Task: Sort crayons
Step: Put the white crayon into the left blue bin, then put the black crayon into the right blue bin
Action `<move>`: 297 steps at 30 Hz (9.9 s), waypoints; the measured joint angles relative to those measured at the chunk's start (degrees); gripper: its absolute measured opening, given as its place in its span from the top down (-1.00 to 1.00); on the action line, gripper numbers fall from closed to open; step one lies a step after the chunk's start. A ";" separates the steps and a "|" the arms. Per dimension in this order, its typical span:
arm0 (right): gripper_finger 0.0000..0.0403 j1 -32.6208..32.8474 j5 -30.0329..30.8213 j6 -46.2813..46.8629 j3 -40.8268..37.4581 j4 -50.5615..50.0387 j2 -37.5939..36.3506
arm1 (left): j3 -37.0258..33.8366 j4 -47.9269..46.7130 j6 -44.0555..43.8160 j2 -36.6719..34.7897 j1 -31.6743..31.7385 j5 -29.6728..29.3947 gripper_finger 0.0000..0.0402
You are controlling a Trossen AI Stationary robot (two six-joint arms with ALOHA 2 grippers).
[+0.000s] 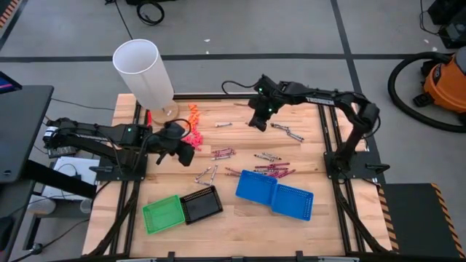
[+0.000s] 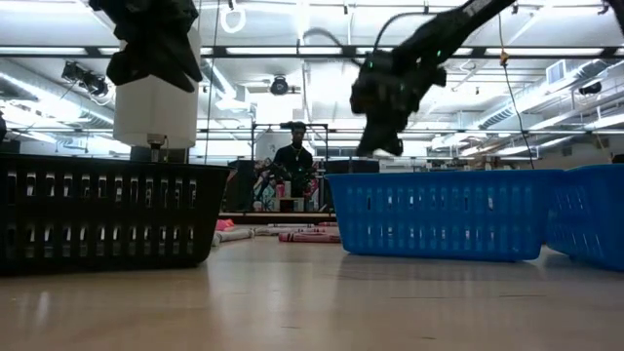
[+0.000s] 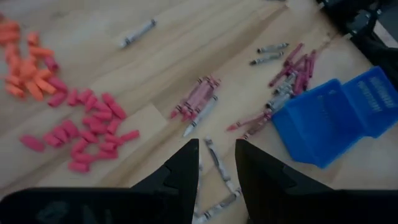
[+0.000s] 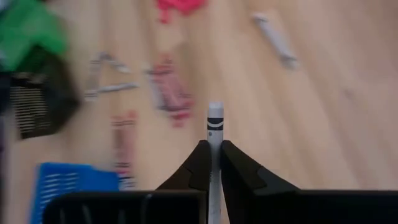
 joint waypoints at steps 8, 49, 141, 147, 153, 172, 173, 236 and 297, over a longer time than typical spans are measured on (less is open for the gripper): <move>0.84 9.23 -2.76 3.77 0.00 -1.00 -3.92 | 0.00 1.20 7.34 0.04 0.04 -7.75 0.43; 0.51 32.62 3.28 24.19 -15.94 7.44 -3.44 | -0.02 7.68 19.83 11.04 0.13 -8.06 0.43; 0.42 21.59 34.96 6.45 -34.53 10.27 -10.21 | 0.00 11.63 15.88 6.32 4.90 1.81 0.43; 0.78 21.57 34.53 6.60 -34.56 10.40 -10.14 | 0.00 9.27 16.81 6.26 4.90 2.17 0.43; 0.92 21.30 32.85 7.06 -32.65 7.42 -9.83 | -0.02 8.45 15.63 4.78 4.90 2.60 0.43; 0.86 23.04 26.09 33.15 -15.00 -16.30 -11.30 | -0.02 13.98 39.60 4.39 -1.07 2.42 0.43; 0.86 23.51 26.08 35.09 -13.88 -17.01 -11.86 | -0.02 15.42 41.09 4.60 -1.99 2.62 0.43; 0.39 55.39 35.68 59.35 -15.73 -11.51 -17.60 | -12.87 41.68 30.28 4.35 -3.28 13.30 0.43; 0.56 23.58 33.80 3.65 -49.94 58.91 -5.86 | -12.83 44.94 1.69 4.66 -3.30 -5.82 0.43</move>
